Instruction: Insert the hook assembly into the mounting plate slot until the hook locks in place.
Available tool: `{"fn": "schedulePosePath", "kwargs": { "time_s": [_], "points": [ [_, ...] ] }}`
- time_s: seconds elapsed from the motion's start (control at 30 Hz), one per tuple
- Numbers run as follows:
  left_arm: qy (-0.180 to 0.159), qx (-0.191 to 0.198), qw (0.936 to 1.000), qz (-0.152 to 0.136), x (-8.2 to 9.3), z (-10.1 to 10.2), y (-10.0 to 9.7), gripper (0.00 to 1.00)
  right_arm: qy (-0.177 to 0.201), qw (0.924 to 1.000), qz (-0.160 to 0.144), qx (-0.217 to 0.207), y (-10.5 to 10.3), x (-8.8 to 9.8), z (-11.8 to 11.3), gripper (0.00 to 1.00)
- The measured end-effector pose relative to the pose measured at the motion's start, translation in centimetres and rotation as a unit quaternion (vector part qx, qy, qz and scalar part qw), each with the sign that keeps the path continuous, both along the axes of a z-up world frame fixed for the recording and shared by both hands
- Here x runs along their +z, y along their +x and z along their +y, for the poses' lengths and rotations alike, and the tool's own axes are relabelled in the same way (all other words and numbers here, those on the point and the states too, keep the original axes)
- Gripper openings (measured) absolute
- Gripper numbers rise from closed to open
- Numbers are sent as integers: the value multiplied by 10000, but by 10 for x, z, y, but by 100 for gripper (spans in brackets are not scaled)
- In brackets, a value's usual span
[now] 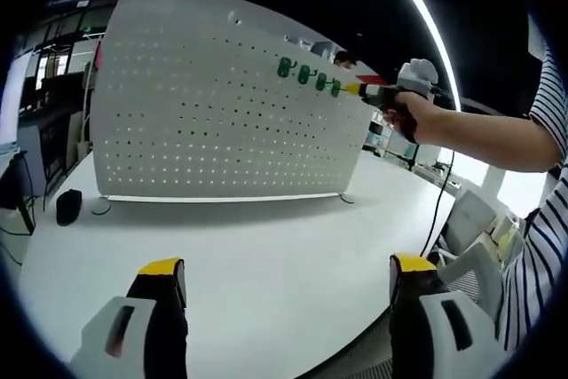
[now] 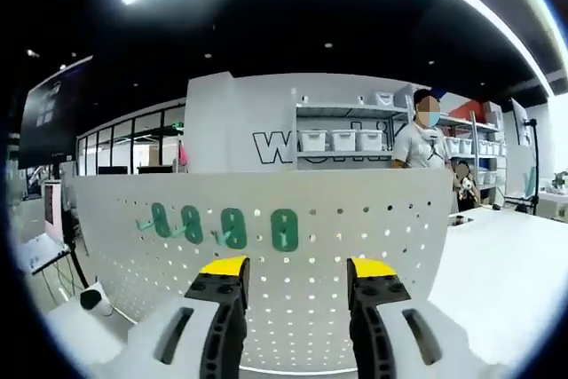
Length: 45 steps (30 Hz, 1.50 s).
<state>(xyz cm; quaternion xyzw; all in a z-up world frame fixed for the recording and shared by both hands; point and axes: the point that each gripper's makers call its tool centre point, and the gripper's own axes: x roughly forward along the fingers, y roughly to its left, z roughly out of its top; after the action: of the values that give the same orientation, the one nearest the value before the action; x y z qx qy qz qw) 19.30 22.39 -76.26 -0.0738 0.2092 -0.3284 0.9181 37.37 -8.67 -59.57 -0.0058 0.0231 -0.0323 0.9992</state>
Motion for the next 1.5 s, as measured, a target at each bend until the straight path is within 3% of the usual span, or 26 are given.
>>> {"fn": "schedulePosePath", "kwargs": {
  "time_s": [0.2,0.3,0.5,0.7,0.97,1.13,1.4,1.5],
  "points": [
    [18,-64,10000,-14,0,-2,-2,98,-306,9991,282,17,-42,-28,1,55],
    [11,-89,10000,-6,-1,-2,-2,98,-24,9986,493,197,-62,-47,11,56],
    [22,-139,9999,30,-2,-4,-4,98,-310,9947,885,416,-95,-79,20,67],
    [16,-160,9999,38,-2,-5,-4,98,-203,9896,1302,574,-130,-111,32,70],
    [27,-180,9998,45,-3,-5,-5,98,-399,9846,1539,729,-160,-132,44,76],
    [31,-180,9998,36,-3,-5,-5,98,-291,9784,1913,725,-176,-151,44,74],
    [-42,-82,10000,7,0,0,-3,98,-265,9767,1969,813,-183,-154,51,81],
    [-61,-73,10000,10,1,0,-3,98,-412,9763,1947,854,-186,-154,54,81]
  ]
}}
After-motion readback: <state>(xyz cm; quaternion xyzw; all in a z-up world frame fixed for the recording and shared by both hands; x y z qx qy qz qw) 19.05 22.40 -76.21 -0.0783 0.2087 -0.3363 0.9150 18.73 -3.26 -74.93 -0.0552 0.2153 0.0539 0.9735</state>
